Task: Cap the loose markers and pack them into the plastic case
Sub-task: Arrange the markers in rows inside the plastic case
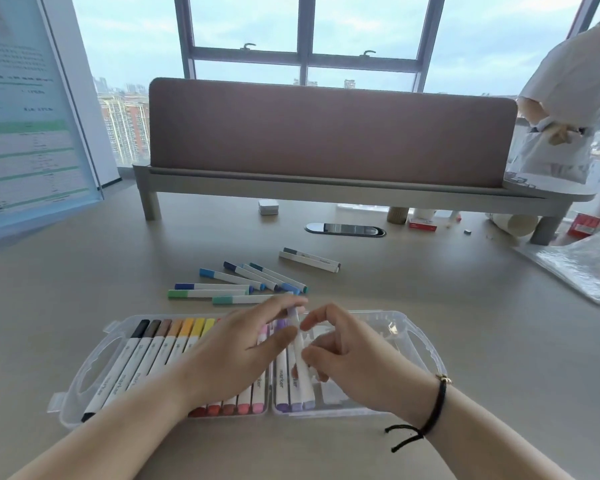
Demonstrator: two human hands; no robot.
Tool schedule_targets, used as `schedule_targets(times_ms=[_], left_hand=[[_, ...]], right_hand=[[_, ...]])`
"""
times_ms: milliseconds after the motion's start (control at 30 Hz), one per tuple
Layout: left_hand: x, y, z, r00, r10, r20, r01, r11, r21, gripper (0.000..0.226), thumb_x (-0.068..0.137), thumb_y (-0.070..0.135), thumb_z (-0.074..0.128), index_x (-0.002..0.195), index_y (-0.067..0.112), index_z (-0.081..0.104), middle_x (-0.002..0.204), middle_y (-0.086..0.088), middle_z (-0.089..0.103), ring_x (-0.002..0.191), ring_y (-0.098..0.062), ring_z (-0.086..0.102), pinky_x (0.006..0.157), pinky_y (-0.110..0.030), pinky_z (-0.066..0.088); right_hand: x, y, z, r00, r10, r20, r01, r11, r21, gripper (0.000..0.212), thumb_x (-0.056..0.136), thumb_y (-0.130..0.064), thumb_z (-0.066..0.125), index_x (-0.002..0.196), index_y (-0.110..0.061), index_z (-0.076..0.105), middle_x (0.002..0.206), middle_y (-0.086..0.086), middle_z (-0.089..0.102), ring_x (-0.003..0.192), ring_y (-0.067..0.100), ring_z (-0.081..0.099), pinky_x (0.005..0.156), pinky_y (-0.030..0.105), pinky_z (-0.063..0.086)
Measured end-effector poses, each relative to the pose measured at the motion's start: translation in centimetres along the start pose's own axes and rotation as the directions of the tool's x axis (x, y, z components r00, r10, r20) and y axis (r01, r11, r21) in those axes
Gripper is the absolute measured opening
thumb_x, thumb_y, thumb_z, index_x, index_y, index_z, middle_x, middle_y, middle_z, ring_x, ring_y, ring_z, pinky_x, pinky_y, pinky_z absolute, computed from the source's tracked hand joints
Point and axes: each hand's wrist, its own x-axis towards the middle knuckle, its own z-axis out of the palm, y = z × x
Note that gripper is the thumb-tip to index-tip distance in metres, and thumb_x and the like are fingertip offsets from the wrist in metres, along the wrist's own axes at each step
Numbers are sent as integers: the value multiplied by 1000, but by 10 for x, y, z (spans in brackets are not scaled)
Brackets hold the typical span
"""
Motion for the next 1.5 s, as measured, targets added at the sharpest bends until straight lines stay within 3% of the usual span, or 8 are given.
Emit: schedule_targets(times_ms=[100,233,367,500,667,800,1033,1500], left_hand=[[2,-2,0,1000,-1,-19,1,1000,11,42,96,60,44,137,51,44,135,42,44,120,30,35,89,4,30],[5,-3,3,1000,4,-8,-4,996,90,48,94,63,46,140,52,41,142,38,38,121,28,32,91,2,27],[7,0,5,1000,-22,-13,23,993,118,57,91,65,48,144,52,33,145,31,42,122,20,34,92,-2,27],[6,1,5,999,-40,-12,42,993,109,70,84,71,52,147,54,26,144,29,44,122,17,36,98,-11,32],[7,0,7,997,-70,11,68,986,151,78,79,78,50,148,53,26,146,27,45,122,16,36,100,-19,37],[8,-3,10,995,-93,42,81,967,240,80,79,81,47,149,50,25,152,27,37,137,4,36,110,-29,37],[9,-4,9,990,-130,49,108,942,318,87,77,87,39,150,41,29,156,22,32,142,0,29,115,-29,28],[11,0,8,966,-252,62,215,912,350,93,73,88,47,150,40,27,155,15,35,140,-7,33,113,-33,33]], right_hand=[[0,-1,1,999,-30,-15,29,998,-50,16,93,-20,63,99,-29,51,73,-6,70,63,13,54,60,27,44],[-2,5,-3,994,-83,-66,65,969,-239,17,83,-36,74,91,-33,60,88,-13,71,69,2,54,68,21,48],[-1,6,-5,996,-49,-70,32,972,-232,19,78,-39,78,86,-28,65,82,-11,73,65,2,56,68,25,51],[-1,6,-6,999,-20,-37,13,983,-181,15,83,-32,75,89,-25,63,79,-8,76,51,-3,55,56,15,41],[1,9,-6,999,-33,-19,27,971,-237,10,87,-30,71,91,-25,64,81,-12,76,67,-3,64,66,16,48],[3,12,-7,996,-60,-63,39,957,-286,10,81,-31,74,83,-28,64,80,-8,69,65,1,56,64,20,49],[3,11,-10,998,-25,-51,9,958,-286,13,80,-34,77,78,-22,72,69,-7,68,59,0,56,61,22,49],[3,10,-7,998,-14,-53,-2,955,-297,15,82,-35,77,73,-23,71,57,-10,58,52,0,48,53,16,41]])
